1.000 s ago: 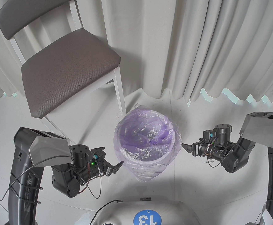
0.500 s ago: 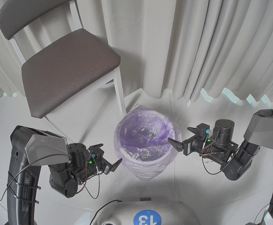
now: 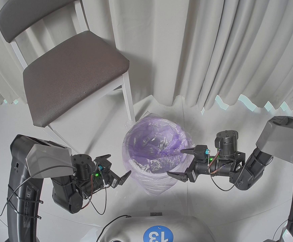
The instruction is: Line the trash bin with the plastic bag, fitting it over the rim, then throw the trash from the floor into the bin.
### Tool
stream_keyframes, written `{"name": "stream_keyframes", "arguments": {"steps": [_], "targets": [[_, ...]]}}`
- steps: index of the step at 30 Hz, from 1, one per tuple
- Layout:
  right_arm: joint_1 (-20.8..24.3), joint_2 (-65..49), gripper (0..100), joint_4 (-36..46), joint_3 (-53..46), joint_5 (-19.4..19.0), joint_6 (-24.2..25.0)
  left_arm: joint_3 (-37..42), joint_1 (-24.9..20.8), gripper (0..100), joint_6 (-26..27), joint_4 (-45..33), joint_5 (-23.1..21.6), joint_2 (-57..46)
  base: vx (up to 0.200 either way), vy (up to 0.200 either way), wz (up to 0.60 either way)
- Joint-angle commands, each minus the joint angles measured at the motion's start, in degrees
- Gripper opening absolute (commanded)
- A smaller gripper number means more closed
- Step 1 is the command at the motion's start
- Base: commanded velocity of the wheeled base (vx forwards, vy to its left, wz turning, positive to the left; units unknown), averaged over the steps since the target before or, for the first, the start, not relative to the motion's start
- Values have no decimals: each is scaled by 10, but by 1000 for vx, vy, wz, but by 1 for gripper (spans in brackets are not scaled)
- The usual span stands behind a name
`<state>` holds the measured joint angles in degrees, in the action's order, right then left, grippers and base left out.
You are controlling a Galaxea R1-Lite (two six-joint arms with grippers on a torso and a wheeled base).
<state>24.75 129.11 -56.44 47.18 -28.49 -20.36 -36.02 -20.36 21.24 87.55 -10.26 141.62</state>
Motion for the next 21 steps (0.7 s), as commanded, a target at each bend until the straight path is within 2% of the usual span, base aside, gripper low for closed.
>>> {"name": "stream_keyframes", "arguments": {"steps": [1,6,21], "targets": [[0,19,100,56,67,-29,-31,1,0,100,0,1,0,-1,0,0,0],[0,40,100,95,103,-46,-64,0,1,100,0,0,0,-1,0,0,0],[2,77,100,111,138,-47,-65,0,0,100,0,1,0,0,0,0,0]]}}
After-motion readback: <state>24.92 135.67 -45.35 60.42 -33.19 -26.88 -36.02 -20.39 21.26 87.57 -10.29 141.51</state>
